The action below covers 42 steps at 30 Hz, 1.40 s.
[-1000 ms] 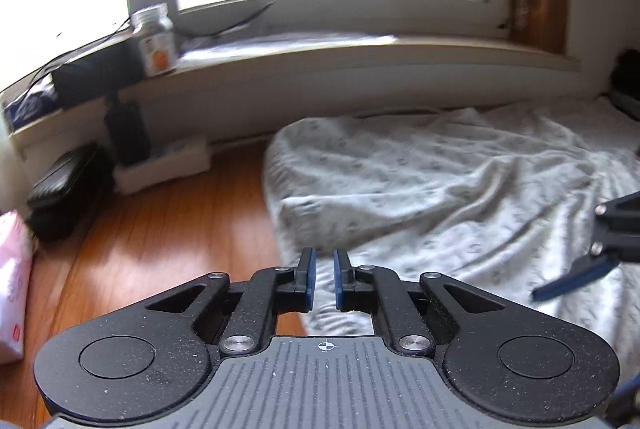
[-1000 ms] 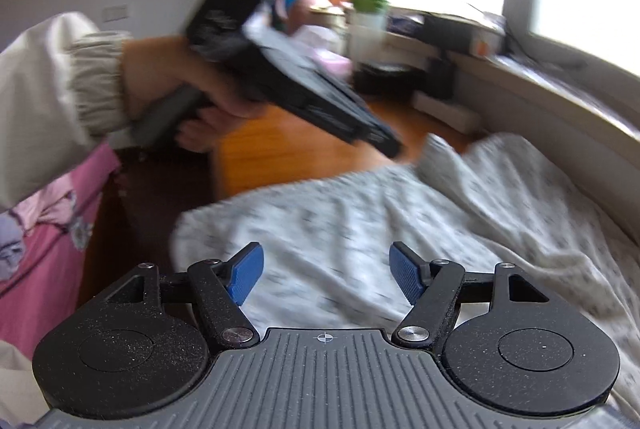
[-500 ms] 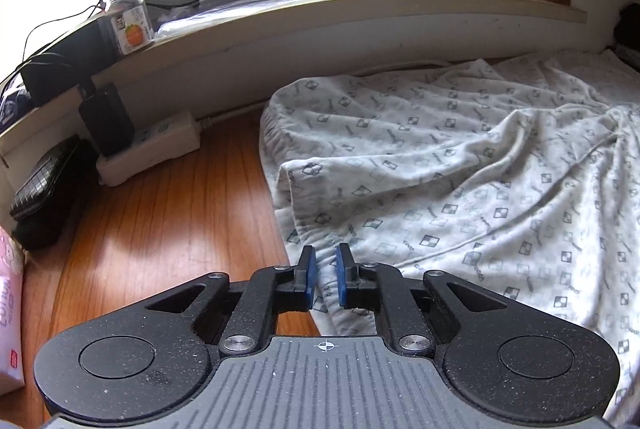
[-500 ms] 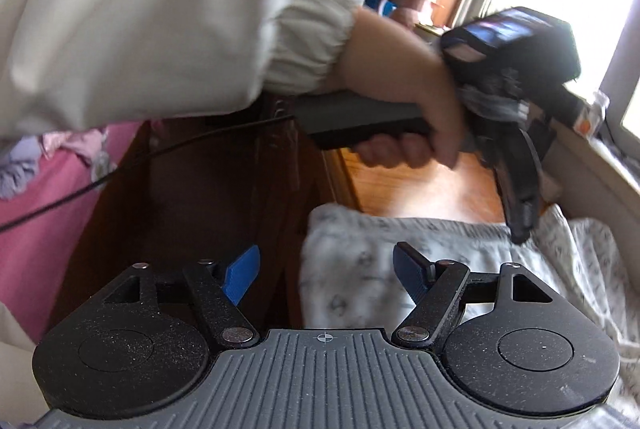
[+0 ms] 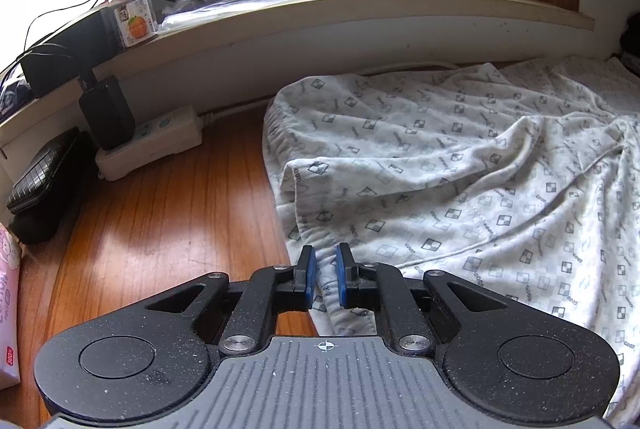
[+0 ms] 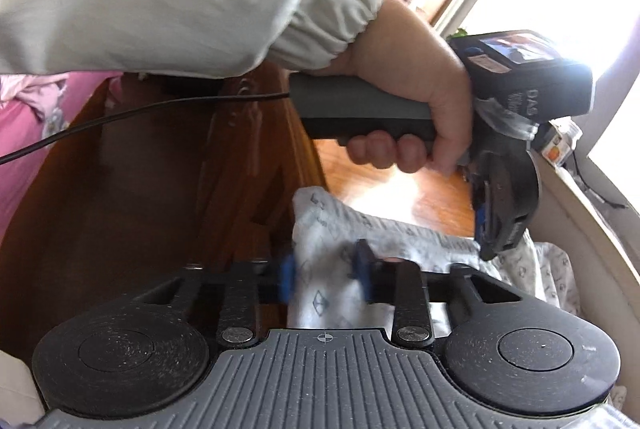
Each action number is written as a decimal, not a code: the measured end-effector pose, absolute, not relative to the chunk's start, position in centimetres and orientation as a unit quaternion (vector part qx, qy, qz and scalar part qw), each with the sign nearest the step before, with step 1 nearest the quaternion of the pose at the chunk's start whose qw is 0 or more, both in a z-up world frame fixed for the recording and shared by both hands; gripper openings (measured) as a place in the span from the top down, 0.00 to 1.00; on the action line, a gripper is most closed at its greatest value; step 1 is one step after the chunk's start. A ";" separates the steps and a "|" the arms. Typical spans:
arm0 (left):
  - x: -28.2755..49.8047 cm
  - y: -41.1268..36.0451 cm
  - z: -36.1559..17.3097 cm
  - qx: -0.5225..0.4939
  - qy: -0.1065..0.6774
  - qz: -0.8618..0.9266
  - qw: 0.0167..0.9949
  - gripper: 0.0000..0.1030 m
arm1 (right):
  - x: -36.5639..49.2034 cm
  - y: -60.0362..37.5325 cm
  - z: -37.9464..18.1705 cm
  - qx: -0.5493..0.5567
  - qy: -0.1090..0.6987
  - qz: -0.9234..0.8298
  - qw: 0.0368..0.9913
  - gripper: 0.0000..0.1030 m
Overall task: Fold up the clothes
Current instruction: 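Grasp the garment corner with the right gripper and lift it up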
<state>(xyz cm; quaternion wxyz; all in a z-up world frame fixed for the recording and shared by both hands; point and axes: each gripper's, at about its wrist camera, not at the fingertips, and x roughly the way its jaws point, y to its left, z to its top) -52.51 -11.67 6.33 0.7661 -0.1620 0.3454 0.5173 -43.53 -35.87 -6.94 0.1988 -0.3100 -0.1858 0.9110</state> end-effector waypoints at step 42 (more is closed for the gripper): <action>-56.4 -5.2 7.7 -0.195 0.261 0.605 0.726 0.91 | -36.4 -34.5 1.6 -0.211 -0.026 0.973 0.094 0.95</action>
